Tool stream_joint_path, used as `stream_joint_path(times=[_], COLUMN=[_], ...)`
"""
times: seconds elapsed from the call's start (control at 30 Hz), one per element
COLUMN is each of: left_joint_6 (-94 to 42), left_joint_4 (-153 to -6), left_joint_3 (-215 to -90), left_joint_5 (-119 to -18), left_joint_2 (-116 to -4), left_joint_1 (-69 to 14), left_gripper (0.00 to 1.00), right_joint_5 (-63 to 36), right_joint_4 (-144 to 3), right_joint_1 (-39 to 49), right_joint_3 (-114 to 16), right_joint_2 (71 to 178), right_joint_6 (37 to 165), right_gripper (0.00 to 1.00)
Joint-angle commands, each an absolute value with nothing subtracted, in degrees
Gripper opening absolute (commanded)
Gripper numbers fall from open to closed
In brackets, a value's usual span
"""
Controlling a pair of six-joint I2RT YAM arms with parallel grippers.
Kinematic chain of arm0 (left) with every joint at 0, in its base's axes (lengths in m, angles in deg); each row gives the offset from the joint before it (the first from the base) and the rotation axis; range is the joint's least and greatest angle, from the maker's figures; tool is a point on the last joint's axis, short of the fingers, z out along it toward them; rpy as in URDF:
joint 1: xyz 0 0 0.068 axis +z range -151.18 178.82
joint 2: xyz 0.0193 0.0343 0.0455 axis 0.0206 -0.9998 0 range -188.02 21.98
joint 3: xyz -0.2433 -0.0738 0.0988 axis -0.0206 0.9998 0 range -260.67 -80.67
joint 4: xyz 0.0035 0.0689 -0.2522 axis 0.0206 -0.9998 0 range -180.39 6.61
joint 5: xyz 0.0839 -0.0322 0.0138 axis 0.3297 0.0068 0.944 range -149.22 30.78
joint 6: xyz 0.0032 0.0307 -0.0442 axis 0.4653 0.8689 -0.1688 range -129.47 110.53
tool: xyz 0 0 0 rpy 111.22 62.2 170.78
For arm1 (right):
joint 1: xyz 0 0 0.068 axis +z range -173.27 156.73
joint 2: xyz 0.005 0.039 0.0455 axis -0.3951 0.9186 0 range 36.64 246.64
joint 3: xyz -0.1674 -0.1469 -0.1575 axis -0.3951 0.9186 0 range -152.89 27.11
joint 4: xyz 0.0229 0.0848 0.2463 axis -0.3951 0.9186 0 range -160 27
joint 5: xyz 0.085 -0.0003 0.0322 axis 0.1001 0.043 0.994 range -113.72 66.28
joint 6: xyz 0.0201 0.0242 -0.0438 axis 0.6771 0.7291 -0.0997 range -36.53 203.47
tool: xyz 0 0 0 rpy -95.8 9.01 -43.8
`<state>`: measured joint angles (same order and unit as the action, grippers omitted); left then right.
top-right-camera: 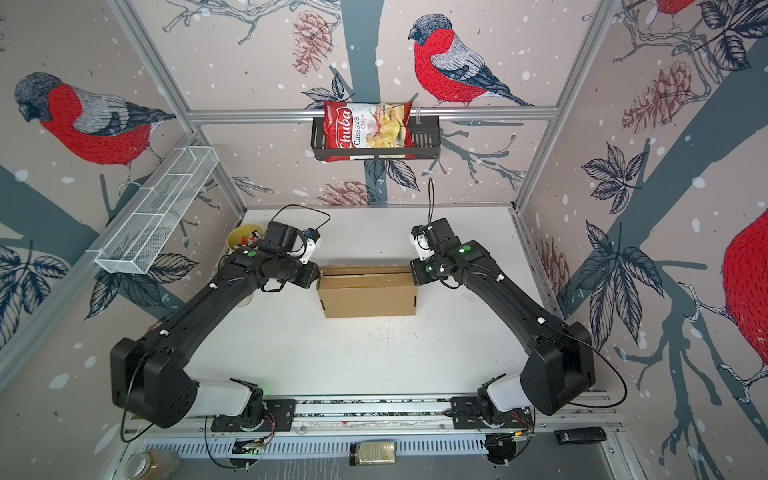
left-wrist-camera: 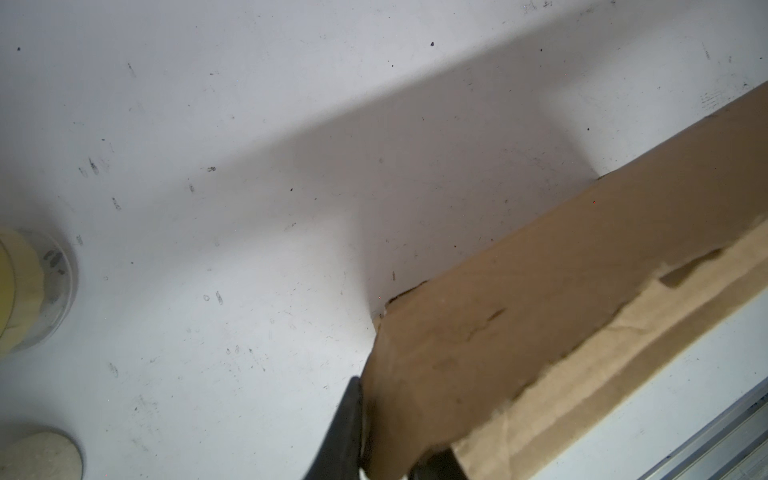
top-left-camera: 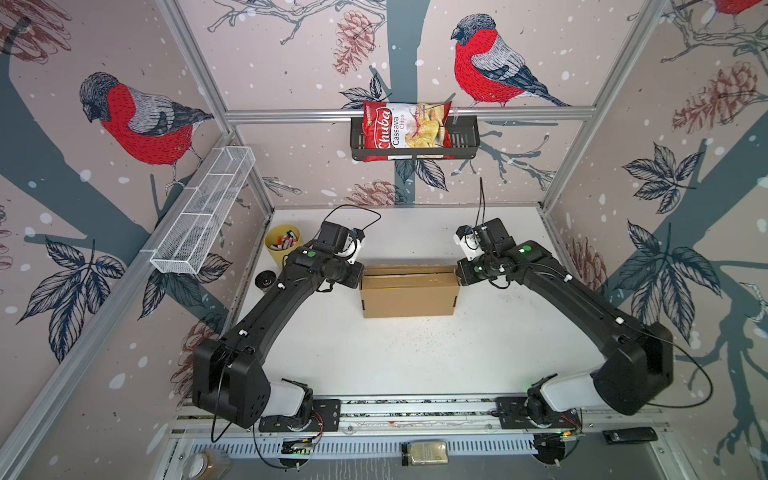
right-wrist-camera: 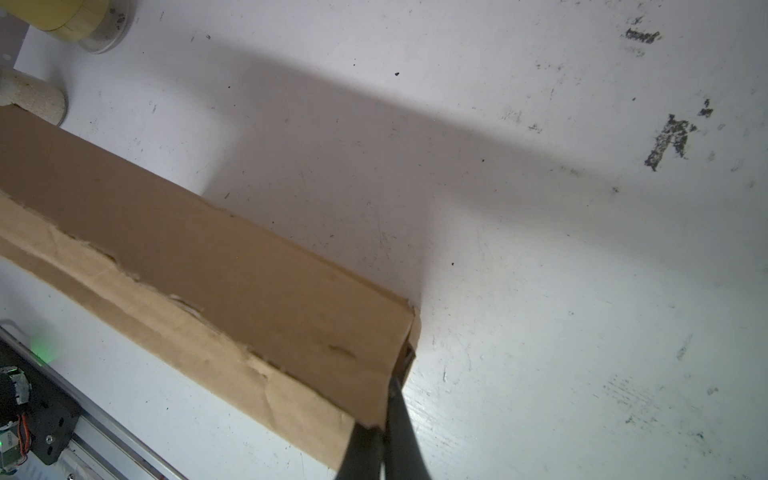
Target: Fold the paper box
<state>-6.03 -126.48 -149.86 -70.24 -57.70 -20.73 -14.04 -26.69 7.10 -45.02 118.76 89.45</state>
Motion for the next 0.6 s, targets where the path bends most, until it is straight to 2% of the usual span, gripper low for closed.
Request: stream_joint_path(times=[0.0,0.17,0.57], left_joint_6=[-5.8,-7.1,-8.5], left_joint_4=[-128.4,-131.3,-138.4], left_joint_3=[-151.2,-153.7,-161.0], left_joint_5=[-72.2,-74.3,-74.3], left_joint_2=[-58.2,-59.9,-62.6], left_joint_1=[-20.7,-20.7,-20.7], left_gripper=[0.15,0.06,0.07], right_joint_5=[-12.5,-12.5,-19.0], right_joint_4=[-23.6,-23.9,-25.2], right_joint_1=[7.3,7.6,8.9], right_joint_3=[-44.9,-44.5,-43.4], right_joint_2=[118.8,118.7,117.2], right_joint_6=[89.9,90.6,91.7], right_gripper=[0.00,0.00,0.00])
